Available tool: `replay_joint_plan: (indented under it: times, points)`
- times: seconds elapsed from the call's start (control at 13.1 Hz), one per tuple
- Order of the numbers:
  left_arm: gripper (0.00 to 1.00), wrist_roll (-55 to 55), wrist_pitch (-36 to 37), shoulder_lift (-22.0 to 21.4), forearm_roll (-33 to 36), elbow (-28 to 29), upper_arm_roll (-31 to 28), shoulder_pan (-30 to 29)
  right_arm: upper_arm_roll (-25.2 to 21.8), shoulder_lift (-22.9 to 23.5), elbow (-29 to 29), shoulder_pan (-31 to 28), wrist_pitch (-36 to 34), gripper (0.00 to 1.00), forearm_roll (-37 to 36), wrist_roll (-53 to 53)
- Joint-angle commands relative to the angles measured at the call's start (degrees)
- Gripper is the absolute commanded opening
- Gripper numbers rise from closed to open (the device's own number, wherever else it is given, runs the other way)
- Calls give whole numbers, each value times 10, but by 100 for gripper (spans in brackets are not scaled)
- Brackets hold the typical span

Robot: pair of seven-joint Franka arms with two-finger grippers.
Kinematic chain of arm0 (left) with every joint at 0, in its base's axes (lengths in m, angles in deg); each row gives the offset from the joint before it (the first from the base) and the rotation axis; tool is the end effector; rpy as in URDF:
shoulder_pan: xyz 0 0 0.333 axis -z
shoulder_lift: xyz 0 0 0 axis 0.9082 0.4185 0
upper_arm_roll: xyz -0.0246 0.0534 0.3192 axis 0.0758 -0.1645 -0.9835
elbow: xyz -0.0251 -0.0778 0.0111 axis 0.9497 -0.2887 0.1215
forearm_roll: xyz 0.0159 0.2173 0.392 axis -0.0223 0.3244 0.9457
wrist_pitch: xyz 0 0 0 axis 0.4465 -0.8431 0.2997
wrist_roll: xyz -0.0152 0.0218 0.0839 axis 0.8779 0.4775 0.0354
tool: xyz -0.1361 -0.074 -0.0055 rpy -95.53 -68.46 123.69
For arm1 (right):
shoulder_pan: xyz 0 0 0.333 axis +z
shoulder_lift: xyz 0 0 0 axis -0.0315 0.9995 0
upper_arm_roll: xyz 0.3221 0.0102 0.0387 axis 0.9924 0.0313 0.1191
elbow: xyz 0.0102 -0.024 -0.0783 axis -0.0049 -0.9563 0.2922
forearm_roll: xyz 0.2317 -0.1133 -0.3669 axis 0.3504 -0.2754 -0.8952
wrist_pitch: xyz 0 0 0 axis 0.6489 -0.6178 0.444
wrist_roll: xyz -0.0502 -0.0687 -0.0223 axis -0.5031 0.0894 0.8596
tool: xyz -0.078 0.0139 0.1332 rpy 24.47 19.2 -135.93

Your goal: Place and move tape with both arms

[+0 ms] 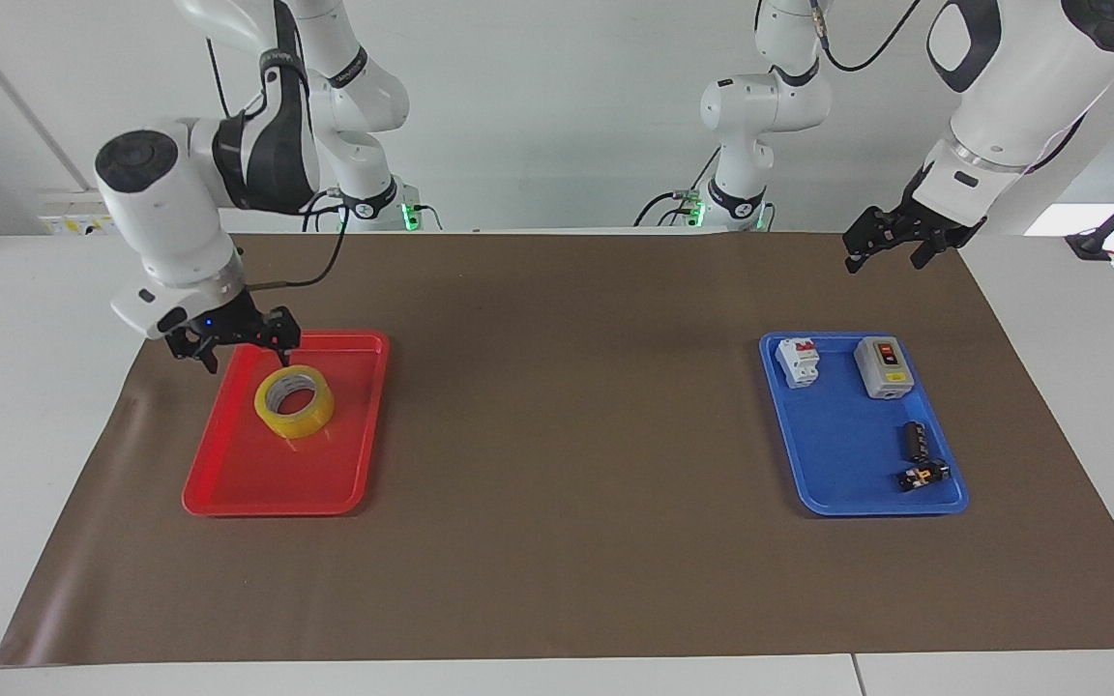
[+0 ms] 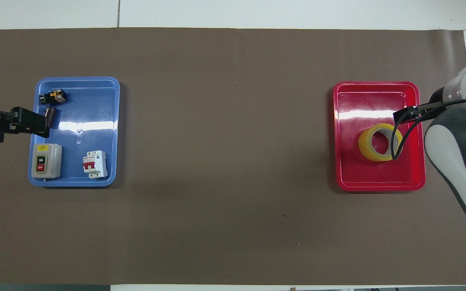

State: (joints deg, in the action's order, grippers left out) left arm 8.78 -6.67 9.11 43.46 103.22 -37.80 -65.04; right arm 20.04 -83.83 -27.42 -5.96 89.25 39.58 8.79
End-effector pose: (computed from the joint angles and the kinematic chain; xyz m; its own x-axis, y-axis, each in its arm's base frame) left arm 0.5902 -0.0524 0.5645 0.9959 0.0030 -0.0899 0.0051 -0.9997 0.0223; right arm 0.6141 -0.0234 0.4827 0.9997 0.0248 -0.0043 0.0250 -0.9966 0.0781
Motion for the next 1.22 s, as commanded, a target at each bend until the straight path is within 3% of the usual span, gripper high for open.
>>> replay_joint_plan:
  times: [0.0,0.23,0.3,0.46,1.14]
  points:
    - [100,-4,-7,-13,10,12,0,-2,-1,-51,29,-13,-79,100,21,57]
    - [100,-4,-7,-13,10,12,0,-2,-6,-2,168,-27,-200,100,22,84]
    - [100,-5,-6,-13,10,12,0,-2,-5,7,183,-37,-206,100,21,84]
    - [100,-4,-7,-13,10,12,0,-2,-5,1,145,-35,-191,100,27,108]
    - [100,-4,-6,-13,10,12,0,-2,-2,-2,142,-30,-182,100,37,122]
